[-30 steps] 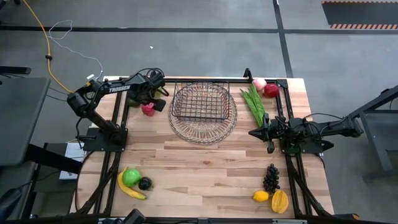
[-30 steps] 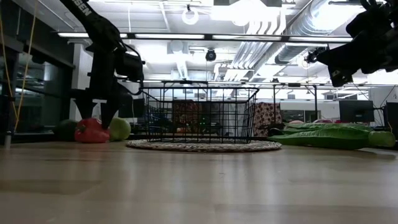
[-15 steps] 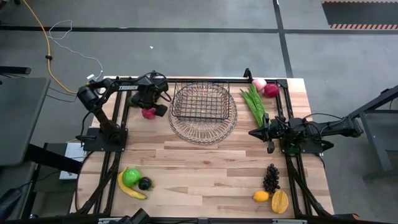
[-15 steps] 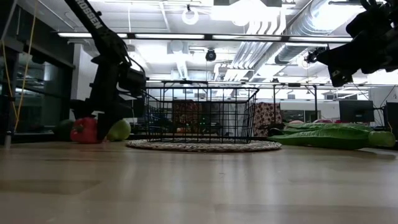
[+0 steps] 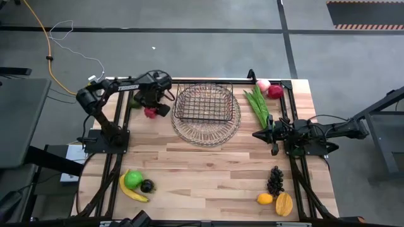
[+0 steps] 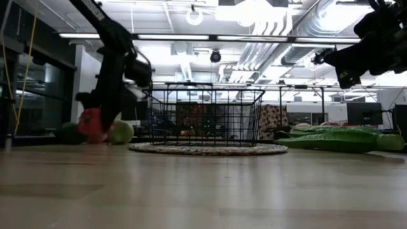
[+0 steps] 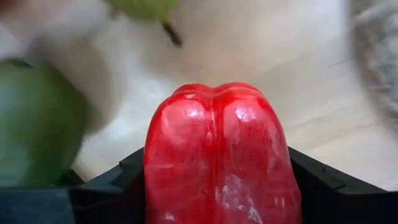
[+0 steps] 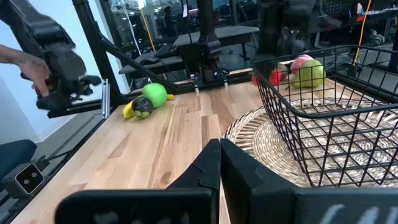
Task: Build produce basket
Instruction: Put the red bell pepper into the black wire basket
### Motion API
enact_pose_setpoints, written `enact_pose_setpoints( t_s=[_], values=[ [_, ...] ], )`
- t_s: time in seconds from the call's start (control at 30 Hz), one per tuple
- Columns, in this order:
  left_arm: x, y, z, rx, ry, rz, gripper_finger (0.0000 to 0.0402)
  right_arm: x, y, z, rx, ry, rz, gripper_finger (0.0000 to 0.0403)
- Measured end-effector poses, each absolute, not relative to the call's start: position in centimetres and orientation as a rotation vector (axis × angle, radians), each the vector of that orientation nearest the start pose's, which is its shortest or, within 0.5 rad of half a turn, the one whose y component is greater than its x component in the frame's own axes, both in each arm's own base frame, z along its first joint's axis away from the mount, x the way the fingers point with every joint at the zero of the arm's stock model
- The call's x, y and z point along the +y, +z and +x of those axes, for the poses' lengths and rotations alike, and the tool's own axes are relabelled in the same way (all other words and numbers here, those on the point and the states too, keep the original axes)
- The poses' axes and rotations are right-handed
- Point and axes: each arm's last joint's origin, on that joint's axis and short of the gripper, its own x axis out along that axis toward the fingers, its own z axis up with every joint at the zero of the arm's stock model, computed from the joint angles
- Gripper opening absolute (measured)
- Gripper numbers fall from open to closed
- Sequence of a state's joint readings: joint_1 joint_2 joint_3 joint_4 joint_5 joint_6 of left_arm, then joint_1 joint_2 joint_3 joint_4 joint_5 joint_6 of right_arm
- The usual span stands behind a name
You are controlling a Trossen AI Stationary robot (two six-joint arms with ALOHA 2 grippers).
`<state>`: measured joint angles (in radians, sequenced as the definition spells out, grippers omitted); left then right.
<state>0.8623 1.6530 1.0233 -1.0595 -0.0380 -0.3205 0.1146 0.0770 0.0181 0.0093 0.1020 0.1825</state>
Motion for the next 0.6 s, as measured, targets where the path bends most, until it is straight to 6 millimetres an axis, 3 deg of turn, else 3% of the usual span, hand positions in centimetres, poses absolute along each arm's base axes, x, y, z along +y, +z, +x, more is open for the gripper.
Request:
enact_pose_setpoints(
  t_s=[0.2,0.4,0.5,0.6],
  values=[
    [18.7,24.2,17.0,1.168,0.942,-0.791,0.024,0.9,16.5,10.1,0.05,0.008,0.177,0.0],
    [13.2,30.6,16.3,0.688,0.838,-0.645,0.0241,0.9,16.5,10.1,0.05,0.008,0.177,0.0],
    [10.0,32.1,15.8,0.459,0.703,-0.566,0.0241,0.9,16.4,10.1,0.05,0.009,0.177,0.0],
    [7.5,31.9,15.5,0.264,0.563,-0.504,0.0242,0.9,16.4,10.1,0.051,0.008,0.177,0.0]
  ],
)
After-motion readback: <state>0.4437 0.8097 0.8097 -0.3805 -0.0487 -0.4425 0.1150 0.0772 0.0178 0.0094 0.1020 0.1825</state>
